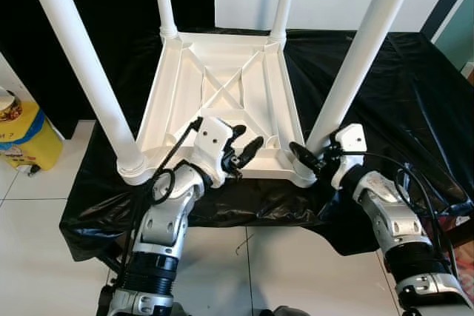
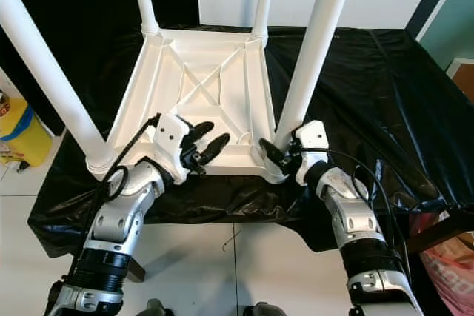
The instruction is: Building children table
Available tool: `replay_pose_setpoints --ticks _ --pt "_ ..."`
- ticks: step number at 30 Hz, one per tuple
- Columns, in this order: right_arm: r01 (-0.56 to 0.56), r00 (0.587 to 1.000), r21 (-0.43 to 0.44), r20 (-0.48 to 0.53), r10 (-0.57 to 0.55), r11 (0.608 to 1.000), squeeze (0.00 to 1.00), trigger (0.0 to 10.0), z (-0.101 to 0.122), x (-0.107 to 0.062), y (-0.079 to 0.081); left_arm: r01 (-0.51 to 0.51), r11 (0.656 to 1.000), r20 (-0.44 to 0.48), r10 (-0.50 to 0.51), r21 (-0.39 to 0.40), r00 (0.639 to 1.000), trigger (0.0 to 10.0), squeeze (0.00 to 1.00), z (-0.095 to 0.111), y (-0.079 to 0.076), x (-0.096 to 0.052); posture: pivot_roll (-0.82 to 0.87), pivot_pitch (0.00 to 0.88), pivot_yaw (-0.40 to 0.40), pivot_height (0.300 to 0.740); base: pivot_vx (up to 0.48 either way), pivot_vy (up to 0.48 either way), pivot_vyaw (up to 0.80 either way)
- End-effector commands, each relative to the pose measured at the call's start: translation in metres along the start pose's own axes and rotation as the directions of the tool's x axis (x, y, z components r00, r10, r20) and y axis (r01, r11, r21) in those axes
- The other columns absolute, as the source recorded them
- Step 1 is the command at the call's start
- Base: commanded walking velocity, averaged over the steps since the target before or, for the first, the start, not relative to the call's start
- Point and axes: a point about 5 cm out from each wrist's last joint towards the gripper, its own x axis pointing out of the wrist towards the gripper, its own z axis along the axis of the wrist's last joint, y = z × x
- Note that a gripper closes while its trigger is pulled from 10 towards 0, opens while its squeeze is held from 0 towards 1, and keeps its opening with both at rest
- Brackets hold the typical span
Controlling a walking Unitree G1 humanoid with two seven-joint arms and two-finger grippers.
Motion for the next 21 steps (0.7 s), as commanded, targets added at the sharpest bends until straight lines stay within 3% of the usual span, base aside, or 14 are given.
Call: replay_pose_setpoints --ticks 1,6,9,16,21 --pt "0.006 1.0 0.004 -0.025 -0.006 1.0 0.0 10.0 -0.008 0.004 0.01 -0.086 0.996 -0.001 0.086 -0.007 0.996 10.0 0.0 0.001 0.004 0.003 0.0 0.063 -0.045 0.74 0.0 0.0 0.0" --pt "0.07 0.997 0.0 -0.014 -0.07 0.998 0.0 10.0 -0.008 0.005 0.013 -0.08 0.997 -0.002 0.08 -0.007 0.997 10.0 0.0 0.001 0.003 0.003 0.0 0.067 -0.043 0.74 0.0 0.0 0.0" --pt "0.189 0.982 0.019 0.004 -0.189 0.982 0.0 10.0 -0.007 0.007 0.02 -0.076 0.997 -0.004 0.076 -0.008 0.997 10.0 0.0 0.0 0.002 0.003 0.0 0.07 -0.046 0.74 0.0 0.0 0.0" --pt "0.258 0.965 0.063 0.043 -0.261 0.964 0.0 10.0 -0.003 0.01 0.032 -0.079 0.997 -0.003 0.079 -0.01 0.997 10.0 0.0 0.0 0.001 0.002 0.01 0.073 -0.056 0.74 0.0 0.0 0.0" --pt "0.374 0.923 0.102 0.06 -0.381 0.922 0.0 10.0 0.0 0.012 0.041 -0.086 0.996 -0.005 0.086 -0.012 0.996 10.0 0.0 -0.001 0.0 0.0 0.02 0.071 -0.07 0.74 0.0 0.0 0.0"
